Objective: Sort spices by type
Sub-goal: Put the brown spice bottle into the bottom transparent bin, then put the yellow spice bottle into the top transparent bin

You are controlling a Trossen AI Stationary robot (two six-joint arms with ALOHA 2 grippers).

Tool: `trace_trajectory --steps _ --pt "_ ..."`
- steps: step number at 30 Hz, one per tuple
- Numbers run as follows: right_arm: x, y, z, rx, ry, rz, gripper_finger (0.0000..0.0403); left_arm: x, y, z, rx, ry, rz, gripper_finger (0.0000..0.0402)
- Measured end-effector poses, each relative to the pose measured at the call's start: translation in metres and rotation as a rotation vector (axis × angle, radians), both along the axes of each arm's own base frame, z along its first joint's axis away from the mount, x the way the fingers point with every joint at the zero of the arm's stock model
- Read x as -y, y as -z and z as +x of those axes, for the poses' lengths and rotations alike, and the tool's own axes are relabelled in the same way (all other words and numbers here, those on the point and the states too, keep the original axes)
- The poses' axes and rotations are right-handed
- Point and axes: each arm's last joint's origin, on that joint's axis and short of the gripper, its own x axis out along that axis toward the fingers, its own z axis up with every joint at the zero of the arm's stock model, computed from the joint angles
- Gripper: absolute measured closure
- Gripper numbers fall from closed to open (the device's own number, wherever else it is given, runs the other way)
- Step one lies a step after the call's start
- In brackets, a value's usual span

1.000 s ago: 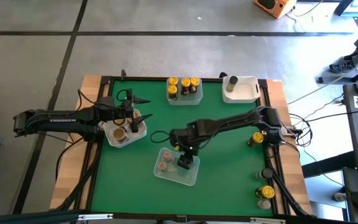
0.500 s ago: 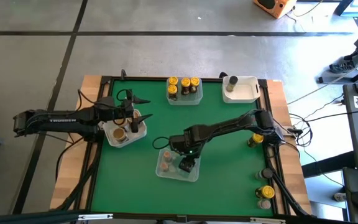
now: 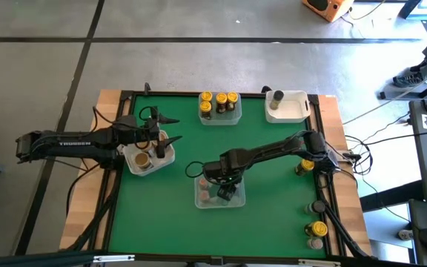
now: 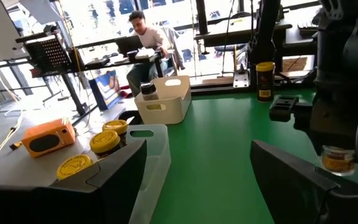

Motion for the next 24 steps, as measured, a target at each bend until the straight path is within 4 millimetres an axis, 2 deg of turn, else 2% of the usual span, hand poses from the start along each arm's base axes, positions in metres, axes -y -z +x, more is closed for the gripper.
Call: trace_trajectory --steps 6,15,18,24 --pt "0.0 0.0 0.001 0.008 0.001 -0.005 0.019 0.0 0.0 0.0 0.003 0.0 0.001 0.0116" --pt "0.001 -0.003 0.001 0.012 -0.014 0.003 0.0086 0.0 0.0 0.0 0.003 0.0 0.001 0.0116" --pt "-0.001 -0.019 0.002 0.041 -0.043 0.007 0.0067 0.0 0.0 0.0 0.003 0.0 0.001 0.0116" --pt "-0.001 -0.069 -0.008 0.097 -0.085 -0.002 0.0055 0.0 0.0 0.0 0.004 0.0 -0.001 0.0116"
